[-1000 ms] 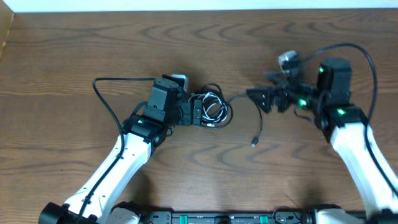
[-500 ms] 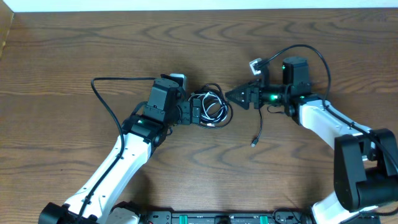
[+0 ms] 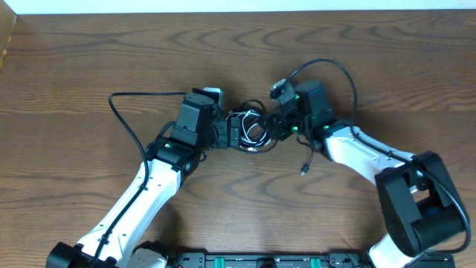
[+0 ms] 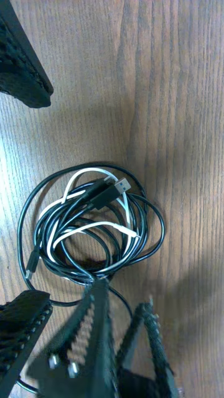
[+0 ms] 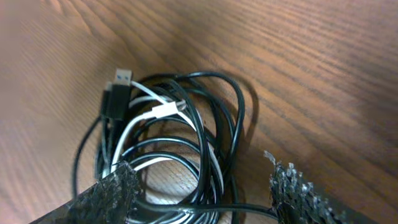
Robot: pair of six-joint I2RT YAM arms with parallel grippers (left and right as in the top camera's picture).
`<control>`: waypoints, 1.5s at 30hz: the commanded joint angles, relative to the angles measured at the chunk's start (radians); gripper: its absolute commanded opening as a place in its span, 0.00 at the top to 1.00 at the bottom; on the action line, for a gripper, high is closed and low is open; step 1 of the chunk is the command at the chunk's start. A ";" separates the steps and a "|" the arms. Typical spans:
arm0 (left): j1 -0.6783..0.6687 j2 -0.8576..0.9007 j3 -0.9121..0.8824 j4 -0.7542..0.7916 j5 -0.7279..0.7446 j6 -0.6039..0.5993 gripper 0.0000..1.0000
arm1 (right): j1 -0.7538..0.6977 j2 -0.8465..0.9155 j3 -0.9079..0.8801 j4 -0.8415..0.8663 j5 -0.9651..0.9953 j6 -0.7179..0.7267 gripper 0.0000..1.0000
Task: Untangle cables
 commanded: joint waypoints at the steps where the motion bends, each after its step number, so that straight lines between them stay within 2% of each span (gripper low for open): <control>1: 0.000 0.011 0.016 0.002 -0.014 -0.001 0.01 | 0.027 0.051 0.012 -0.001 0.093 -0.021 0.34; 10: 0.000 0.011 0.016 0.002 -0.014 -0.001 0.01 | 0.037 0.124 0.012 0.000 0.093 -0.021 0.45; 11: 0.000 0.011 0.016 0.002 -0.014 -0.001 0.01 | 0.037 0.124 0.012 -0.001 0.097 -0.021 0.57; 12: 0.000 0.011 0.016 0.003 -0.014 -0.001 0.01 | 0.037 0.124 0.012 -0.002 0.101 -0.021 0.78; 13: 0.000 0.011 0.016 0.002 -0.014 -0.001 0.01 | 0.037 0.124 0.012 -0.002 0.100 -0.021 0.94; 14: 0.000 0.011 0.016 0.002 -0.014 -0.002 0.01 | 0.037 0.124 0.012 -0.003 0.101 -0.021 0.99; 21: -0.001 0.011 0.016 -0.018 -0.005 -0.006 0.01 | 0.005 0.077 0.012 -0.052 0.208 -0.020 0.99; 27: -0.001 0.011 0.016 -0.040 0.012 -0.005 0.01 | -0.053 -0.125 0.013 -0.091 0.207 -0.020 0.99; 36: -0.001 0.011 0.016 -0.039 0.106 -0.005 0.00 | -0.055 -0.422 0.012 -0.112 0.207 -0.021 0.99; 45: -0.001 0.011 0.016 -0.039 0.130 -0.005 0.00 | -0.055 -0.475 0.012 -0.188 0.203 -0.039 0.99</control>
